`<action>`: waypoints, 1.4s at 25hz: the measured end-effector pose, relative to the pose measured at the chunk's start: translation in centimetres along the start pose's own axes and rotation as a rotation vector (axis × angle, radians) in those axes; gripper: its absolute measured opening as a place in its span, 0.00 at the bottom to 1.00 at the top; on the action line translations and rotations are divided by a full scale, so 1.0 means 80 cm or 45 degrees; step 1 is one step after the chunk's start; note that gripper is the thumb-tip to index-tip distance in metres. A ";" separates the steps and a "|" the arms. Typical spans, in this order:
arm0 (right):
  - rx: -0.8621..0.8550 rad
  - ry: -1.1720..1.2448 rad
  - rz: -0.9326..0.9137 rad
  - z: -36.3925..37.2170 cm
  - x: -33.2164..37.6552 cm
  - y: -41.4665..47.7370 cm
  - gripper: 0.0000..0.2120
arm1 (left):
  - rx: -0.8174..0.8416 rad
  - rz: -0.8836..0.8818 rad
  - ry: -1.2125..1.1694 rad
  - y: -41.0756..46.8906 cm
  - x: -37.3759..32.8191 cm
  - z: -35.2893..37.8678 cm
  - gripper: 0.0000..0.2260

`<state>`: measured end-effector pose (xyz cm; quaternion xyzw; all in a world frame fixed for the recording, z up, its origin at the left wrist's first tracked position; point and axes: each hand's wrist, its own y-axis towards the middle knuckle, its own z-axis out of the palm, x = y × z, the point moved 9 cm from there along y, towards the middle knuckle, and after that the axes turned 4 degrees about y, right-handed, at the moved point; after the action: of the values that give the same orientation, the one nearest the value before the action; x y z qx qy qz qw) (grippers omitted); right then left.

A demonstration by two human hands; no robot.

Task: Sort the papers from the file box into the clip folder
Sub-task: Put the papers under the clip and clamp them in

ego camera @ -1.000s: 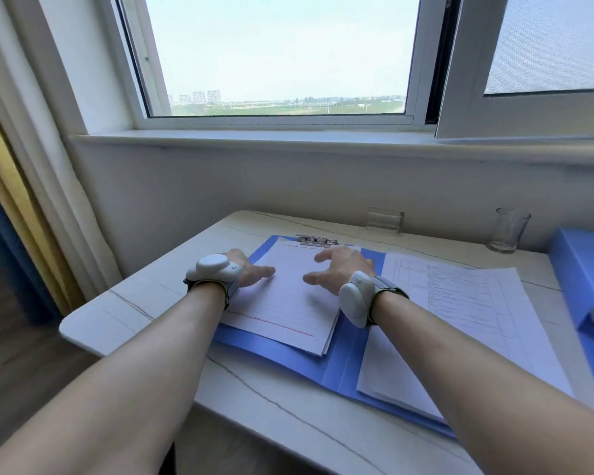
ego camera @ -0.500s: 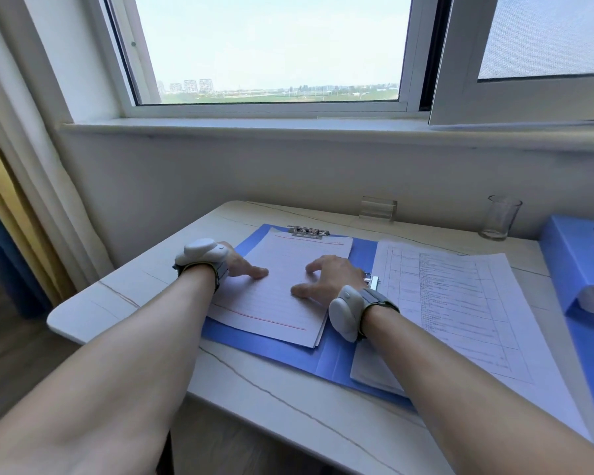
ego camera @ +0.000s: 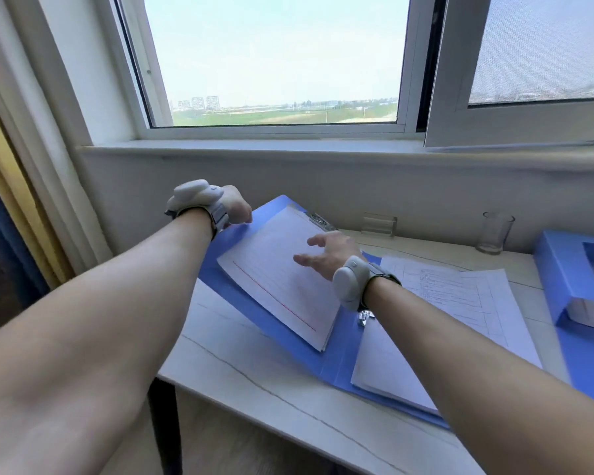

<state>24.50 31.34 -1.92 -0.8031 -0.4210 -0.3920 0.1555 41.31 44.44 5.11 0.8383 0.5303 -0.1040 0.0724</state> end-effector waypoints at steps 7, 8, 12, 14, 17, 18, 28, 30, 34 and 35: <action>-0.183 0.319 -0.140 -0.088 0.054 -0.032 0.24 | 0.175 0.405 0.003 -0.077 -0.125 -0.077 0.13; -0.213 0.352 -0.150 -0.103 0.057 -0.038 0.22 | 0.201 0.446 -0.013 -0.089 -0.142 -0.079 0.15; -0.371 0.381 -0.157 -0.167 0.050 -0.073 0.19 | 0.257 0.614 -0.230 -0.155 -0.206 -0.069 0.17; -0.445 0.404 -0.115 -0.195 0.030 -0.089 0.20 | 0.274 0.685 -0.349 -0.186 -0.233 -0.050 0.20; -0.526 0.449 -0.061 -0.230 -0.004 -0.111 0.21 | 0.373 0.733 -0.475 -0.224 -0.267 -0.008 0.24; -0.539 0.441 -0.043 -0.239 -0.015 -0.116 0.19 | 0.404 0.754 -0.470 -0.233 -0.280 0.006 0.25; -0.515 0.327 0.264 -0.218 -0.149 -0.079 0.07 | 0.333 0.691 -0.155 -0.179 -0.287 0.149 0.27; -0.477 0.292 0.279 -0.195 -0.153 -0.072 0.09 | 0.274 0.571 -0.130 -0.149 -0.261 0.163 0.34; -0.349 0.132 0.264 -0.149 -0.145 -0.057 0.20 | 0.218 0.387 -0.079 -0.098 -0.211 0.188 0.38; -0.337 0.095 0.243 -0.141 -0.144 -0.051 0.22 | 0.205 0.368 -0.060 -0.091 -0.202 0.191 0.37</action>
<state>11.74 20.89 -3.76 -0.8378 -0.2813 -0.4570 0.1003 26.57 29.90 -5.71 0.9063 0.3922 -0.1544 0.0318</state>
